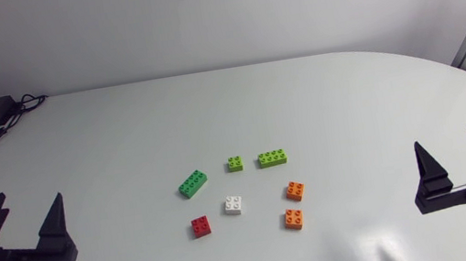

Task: Separate the duplo bricks

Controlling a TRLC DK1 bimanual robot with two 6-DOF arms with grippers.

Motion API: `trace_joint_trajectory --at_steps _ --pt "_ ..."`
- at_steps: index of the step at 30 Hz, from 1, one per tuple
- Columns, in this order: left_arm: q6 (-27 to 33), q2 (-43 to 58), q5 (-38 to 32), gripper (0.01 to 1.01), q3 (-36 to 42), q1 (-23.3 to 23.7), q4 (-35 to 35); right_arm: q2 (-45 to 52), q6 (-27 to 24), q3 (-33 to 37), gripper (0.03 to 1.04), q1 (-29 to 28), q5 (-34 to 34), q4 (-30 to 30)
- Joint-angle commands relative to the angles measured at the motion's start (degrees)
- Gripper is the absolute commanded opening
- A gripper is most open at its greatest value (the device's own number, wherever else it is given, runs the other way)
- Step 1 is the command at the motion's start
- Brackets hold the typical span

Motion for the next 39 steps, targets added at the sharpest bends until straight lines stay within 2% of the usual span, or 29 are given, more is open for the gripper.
trace_joint_trajectory --at_steps 1,22,25,29,34,39 --pt "-0.1 -0.9 0.6 0.985 -1.1 0.5 -0.3 -0.5 1.2 -2.3 1.0 -0.5 -0.2 -0.7" --pt "-0.1 -0.9 0.5 0.985 -1.1 1.5 -0.2 -0.5 1.2 -2.2 1.0 -1.2 1.3 -1.4" --pt "-3.3 -0.9 0.6 0.985 -1.1 1.3 -0.2 -0.5 1.9 -2.2 1.0 -0.5 1.3 -1.4" --pt "-9.7 -0.9 0.6 0.985 -1.1 1.5 -0.4 -0.5 5.6 -2.2 1.0 -1.3 1.3 -1.4" --pt "-16.0 -0.9 0.6 0.985 -1.1 0.6 -0.5 -0.5 6.1 -2.2 1.0 -1.3 1.3 -1.3" --pt "-16.6 -0.9 0.6 0.985 -1.1 -1.5 -0.5 -0.5 8.3 -2.2 1.0 -1.2 1.3 -1.3"
